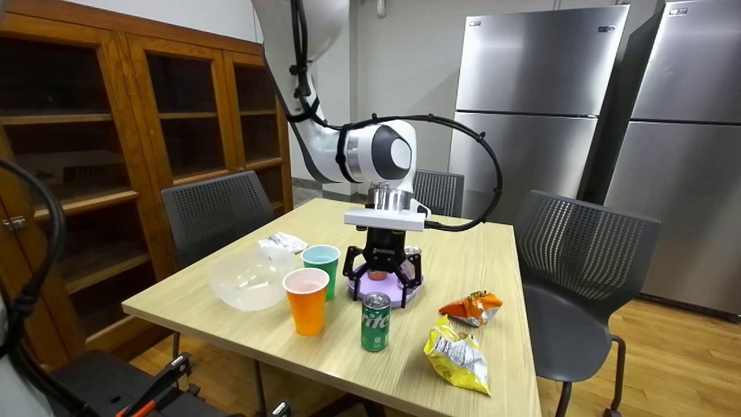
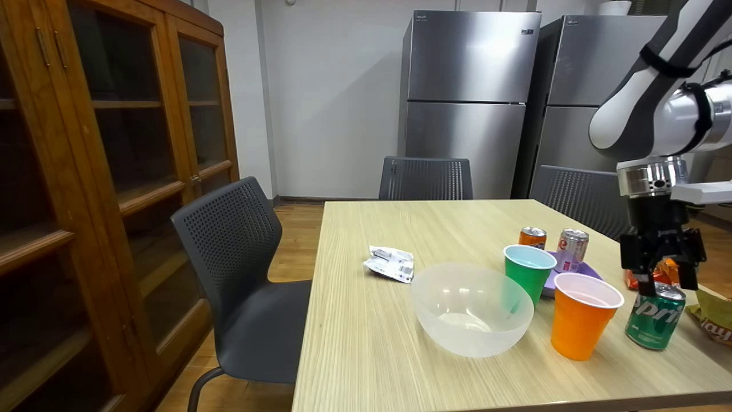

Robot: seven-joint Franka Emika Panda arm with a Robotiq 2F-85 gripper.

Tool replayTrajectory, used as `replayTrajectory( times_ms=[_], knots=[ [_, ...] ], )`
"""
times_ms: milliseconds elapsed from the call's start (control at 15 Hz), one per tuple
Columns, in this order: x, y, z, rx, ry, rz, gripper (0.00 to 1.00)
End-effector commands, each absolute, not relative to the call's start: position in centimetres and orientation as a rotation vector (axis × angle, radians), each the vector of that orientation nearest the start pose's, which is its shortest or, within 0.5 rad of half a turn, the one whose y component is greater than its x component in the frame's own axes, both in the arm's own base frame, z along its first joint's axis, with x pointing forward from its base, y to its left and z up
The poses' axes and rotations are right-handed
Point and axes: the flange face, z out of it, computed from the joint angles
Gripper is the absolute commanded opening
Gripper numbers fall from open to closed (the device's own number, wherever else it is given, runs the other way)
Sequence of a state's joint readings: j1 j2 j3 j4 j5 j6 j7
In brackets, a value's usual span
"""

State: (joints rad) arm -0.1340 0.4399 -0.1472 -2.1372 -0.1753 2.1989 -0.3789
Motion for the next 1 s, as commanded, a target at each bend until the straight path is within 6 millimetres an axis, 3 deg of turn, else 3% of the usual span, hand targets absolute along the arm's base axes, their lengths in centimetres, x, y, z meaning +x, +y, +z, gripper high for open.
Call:
replayTrajectory(
  times_ms=[0, 867, 933],
  knots=[
    [50.0, -14.9, 17.9, -3.100, -0.432, 0.664, 1.00],
    [50.6, -14.7, 16.5, -3.087, -0.448, 0.722, 1.00],
    [50.6, -14.7, 16.4, -3.085, -0.450, 0.724, 0.75]
  ],
)
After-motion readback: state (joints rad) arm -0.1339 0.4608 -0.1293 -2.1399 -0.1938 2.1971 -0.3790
